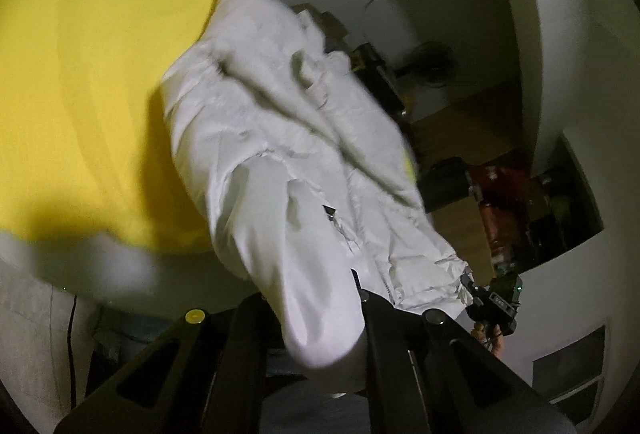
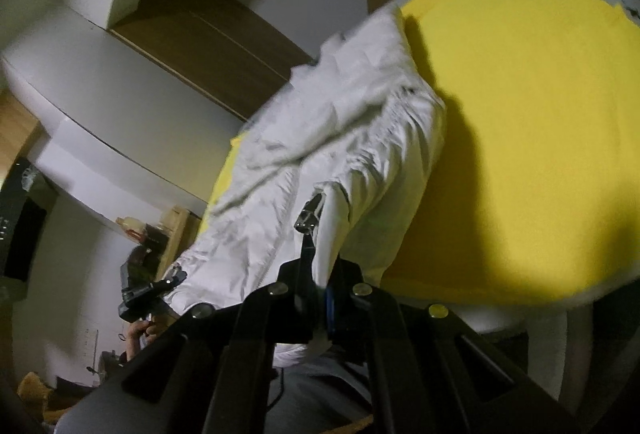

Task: Fold large clothes

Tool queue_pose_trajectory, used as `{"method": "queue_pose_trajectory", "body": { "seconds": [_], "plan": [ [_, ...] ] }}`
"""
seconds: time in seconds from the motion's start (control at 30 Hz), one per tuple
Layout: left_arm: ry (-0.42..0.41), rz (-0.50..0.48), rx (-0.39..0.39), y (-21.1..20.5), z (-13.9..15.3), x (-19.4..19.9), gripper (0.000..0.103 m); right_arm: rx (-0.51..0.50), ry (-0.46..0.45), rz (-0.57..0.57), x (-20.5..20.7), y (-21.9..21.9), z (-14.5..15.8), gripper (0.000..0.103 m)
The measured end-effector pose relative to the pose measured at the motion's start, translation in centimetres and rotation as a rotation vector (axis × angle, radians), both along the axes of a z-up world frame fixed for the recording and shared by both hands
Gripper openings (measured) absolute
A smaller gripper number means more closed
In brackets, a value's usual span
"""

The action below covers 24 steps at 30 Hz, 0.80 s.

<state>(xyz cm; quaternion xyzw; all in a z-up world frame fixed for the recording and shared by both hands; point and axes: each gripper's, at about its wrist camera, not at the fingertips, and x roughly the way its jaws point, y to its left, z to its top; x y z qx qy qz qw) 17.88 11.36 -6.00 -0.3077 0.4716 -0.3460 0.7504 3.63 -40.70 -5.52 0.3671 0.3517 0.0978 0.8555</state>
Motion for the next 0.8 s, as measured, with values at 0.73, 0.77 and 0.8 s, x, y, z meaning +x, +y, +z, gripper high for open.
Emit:
{"method": "queue_pose_trajectory", "body": {
  "seconds": [0.73, 0.77, 0.8],
  "plan": [
    [0.064, 0.032, -0.045, -4.6, 9.0, 22.9, 0.005, 0.166, 0.003, 0.071, 22.1, -9.4, 9.9, 0.003],
    [0.077, 0.04, -0.034, -5.0, 8.9, 24.2, 0.005, 0.169, 0.017, 0.07, 23.9, -9.9, 10.0, 0.003],
    [0.098, 0.05, -0.019, -5.6, 8.6, 26.1, 0.005, 0.17, 0.026, 0.068, 24.9, -10.3, 9.9, 0.003]
  ]
}}
